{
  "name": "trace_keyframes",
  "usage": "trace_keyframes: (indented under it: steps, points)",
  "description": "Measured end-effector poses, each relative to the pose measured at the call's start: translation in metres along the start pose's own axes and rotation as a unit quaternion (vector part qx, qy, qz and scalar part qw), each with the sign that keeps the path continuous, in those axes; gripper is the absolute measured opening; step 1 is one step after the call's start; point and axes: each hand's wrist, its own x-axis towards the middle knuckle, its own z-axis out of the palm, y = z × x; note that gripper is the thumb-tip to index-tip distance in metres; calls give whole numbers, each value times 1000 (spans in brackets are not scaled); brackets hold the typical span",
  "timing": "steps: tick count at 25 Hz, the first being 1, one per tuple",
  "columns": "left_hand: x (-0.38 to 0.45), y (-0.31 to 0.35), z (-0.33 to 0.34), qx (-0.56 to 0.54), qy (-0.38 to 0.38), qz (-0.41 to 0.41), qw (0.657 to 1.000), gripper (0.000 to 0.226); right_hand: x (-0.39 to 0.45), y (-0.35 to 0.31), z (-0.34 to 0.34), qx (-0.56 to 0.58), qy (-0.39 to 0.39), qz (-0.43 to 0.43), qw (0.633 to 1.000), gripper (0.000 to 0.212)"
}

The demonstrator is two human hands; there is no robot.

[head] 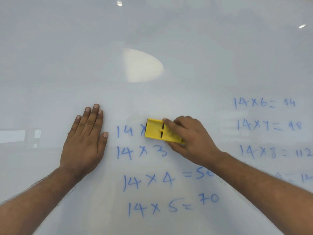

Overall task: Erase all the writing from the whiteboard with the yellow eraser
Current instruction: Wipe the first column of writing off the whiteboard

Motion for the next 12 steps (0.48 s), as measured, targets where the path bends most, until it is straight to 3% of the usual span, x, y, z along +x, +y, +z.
trace_keyframes:
  steps: [3, 8, 12]
  points:
    - [-3, -1, 1, -1, 1, 3, 1000, 63, -12, 17, -12, -20, -36, -60, 997, 56]
    - [-4, 1, 0, 3, 5, 3, 1000, 63, 13, 22, -19, 17, 52, 92, 994, 59]
    - [-4, 0, 0, -1, 3, -1, 1000, 63, 25, -11, 3, 20, 53, 61, 997, 60]
